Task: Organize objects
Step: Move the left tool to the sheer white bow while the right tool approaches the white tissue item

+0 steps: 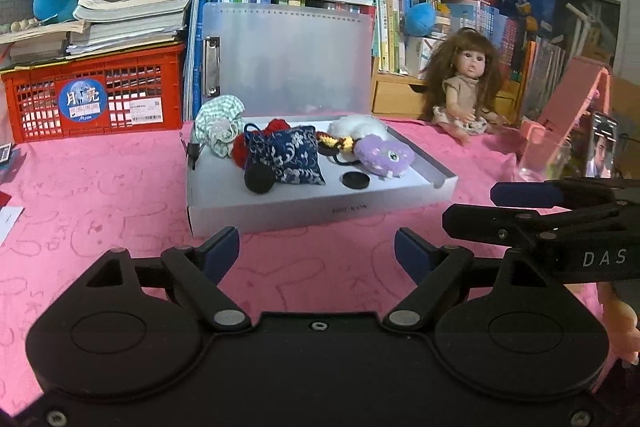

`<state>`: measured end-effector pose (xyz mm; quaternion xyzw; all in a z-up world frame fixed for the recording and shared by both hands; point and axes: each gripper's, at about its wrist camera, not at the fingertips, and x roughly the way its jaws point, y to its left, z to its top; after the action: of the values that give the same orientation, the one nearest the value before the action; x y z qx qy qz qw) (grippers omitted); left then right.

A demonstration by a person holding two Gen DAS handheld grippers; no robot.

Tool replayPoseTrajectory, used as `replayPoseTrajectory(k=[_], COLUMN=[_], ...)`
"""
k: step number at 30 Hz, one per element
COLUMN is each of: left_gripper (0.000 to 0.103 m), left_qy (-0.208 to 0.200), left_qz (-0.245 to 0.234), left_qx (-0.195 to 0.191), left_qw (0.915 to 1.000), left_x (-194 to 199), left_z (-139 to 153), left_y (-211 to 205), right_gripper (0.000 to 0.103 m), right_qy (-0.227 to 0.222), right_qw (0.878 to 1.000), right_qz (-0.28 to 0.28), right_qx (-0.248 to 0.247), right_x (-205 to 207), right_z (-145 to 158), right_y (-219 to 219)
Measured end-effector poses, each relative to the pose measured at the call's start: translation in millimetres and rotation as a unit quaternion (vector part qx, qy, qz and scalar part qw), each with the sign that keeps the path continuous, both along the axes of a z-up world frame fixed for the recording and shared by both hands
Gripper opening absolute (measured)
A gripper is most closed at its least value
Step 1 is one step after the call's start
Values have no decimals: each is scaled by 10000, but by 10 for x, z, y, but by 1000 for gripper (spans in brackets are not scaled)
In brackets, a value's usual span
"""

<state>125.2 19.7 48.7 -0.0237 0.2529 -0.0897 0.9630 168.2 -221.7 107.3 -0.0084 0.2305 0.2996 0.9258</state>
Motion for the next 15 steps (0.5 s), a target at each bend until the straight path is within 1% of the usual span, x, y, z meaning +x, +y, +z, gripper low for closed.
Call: replayPoseTrajectory(k=[3, 9, 15], left_gripper=[84, 85, 88], left_qy=[-15, -69, -24], left_qz=[-12, -56, -131], left_qx=[16, 170, 97], left_qw=[10000, 9998, 9999], left_x=[-87, -244, -392], left_z=[-26, -76, -134], left_y=[2, 2, 50], right_gripper=[87, 87, 87], right_qy=[0, 12, -3], right_qw=[10000, 9999, 9996], right_qz=[37, 93, 210], right_qx=[-59, -129, -163], right_x=[-83, -226, -368], right_z=[-31, -93, -134], right_y=[-4, -6, -19])
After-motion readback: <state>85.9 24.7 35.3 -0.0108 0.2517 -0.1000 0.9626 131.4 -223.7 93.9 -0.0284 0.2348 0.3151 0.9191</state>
